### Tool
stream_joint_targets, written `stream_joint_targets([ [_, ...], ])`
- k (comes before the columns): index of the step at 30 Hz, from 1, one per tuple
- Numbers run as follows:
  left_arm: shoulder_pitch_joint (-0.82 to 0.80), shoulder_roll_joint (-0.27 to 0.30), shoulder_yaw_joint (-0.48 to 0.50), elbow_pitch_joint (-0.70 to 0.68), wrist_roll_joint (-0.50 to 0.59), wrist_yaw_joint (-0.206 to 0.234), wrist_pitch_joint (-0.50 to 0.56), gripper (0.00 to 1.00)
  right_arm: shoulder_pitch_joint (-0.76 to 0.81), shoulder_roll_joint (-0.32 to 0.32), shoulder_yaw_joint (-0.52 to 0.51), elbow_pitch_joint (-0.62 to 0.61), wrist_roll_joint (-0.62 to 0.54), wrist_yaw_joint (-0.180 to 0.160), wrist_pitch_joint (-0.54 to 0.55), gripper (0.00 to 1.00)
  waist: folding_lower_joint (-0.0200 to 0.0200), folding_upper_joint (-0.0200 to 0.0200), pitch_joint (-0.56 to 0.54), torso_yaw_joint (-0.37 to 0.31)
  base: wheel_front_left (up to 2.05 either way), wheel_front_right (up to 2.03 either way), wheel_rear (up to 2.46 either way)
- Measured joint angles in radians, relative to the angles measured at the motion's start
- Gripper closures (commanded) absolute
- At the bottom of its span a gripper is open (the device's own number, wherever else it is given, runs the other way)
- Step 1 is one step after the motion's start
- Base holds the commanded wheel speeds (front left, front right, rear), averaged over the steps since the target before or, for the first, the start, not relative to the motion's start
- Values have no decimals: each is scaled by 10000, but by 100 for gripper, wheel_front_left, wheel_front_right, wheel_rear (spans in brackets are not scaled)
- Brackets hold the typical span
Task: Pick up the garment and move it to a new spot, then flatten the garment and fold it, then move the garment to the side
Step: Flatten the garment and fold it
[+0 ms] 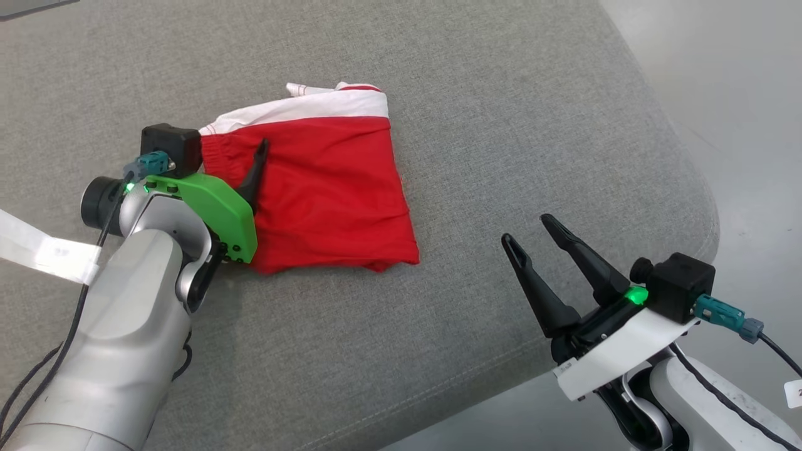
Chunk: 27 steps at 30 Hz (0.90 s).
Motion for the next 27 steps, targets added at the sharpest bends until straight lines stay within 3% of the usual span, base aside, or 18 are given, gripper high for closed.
stream_joint_targets([
  [7, -90, -117, -71, 318, 105, 0, -301, 0, 0, 25, -316, 201, 173, -4, -2, 0, 0, 0, -343, 331, 0, 0, 0],
  [13, -90, -976, -142, 286, -591, -8, -360, 0, -31, 186, -299, 286, 410, 132, 2, 0, 0, 0, -549, 735, 0, 0, 0],
  [16, -74, -1145, -529, 222, -949, -8, -113, 0, -109, 349, -130, 332, 495, 276, 102, 0, 0, 0, -624, 913, 0, 0, 0],
  [22, 92, -1026, -1356, 125, -1490, -8, 759, 0, -236, 512, 134, 491, 523, 477, 211, 0, 0, 0, -715, 928, 0, 0, 0],
  [27, 57, -495, -1425, -36, -1538, -8, 784, 0, -236, 543, 105, 677, 566, 476, 207, 0, 0, 0, -704, 725, 0, 0, 0],
])
